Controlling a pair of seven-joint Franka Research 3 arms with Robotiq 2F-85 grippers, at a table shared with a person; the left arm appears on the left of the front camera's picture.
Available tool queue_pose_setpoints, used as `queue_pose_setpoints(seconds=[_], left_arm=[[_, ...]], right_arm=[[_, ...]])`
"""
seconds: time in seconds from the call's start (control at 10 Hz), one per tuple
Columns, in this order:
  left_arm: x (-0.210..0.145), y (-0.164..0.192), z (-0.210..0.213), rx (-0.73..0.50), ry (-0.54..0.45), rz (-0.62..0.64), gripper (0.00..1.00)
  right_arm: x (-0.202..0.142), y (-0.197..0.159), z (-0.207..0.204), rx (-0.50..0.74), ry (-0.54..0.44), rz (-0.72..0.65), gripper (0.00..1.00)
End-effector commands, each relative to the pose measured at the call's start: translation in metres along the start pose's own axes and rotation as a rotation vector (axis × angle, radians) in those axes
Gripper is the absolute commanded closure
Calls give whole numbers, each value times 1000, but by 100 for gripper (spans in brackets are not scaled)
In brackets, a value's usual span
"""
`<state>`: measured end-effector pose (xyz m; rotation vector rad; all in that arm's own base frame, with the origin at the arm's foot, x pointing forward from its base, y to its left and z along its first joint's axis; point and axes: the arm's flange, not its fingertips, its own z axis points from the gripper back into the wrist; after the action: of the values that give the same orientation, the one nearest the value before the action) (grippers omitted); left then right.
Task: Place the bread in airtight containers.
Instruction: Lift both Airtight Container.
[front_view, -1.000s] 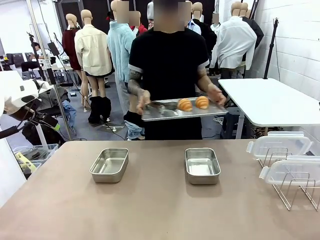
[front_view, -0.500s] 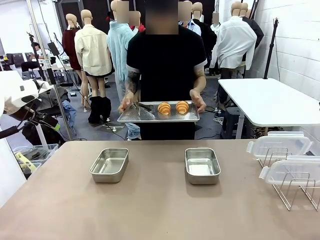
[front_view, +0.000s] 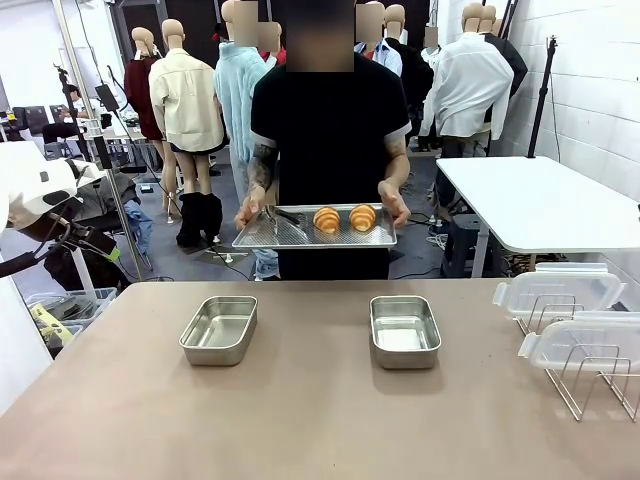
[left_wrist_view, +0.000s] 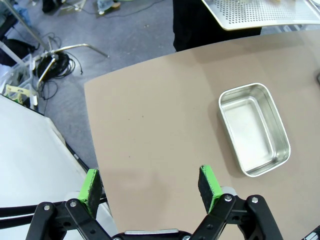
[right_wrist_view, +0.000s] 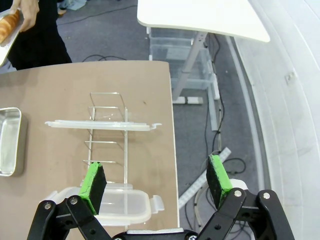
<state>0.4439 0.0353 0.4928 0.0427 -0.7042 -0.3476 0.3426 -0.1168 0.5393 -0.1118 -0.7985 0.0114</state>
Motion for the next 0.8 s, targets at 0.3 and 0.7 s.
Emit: queue_pose_setpoints(seconds=[0.3, 0.7], left_arm=[[0, 2, 2, 1, -5, 7, 0], [0, 2, 2, 1, -5, 7, 0]], right_arm=[[0, 0, 0, 1, 0, -3, 0], [0, 0, 0, 1, 0, -3, 0]])
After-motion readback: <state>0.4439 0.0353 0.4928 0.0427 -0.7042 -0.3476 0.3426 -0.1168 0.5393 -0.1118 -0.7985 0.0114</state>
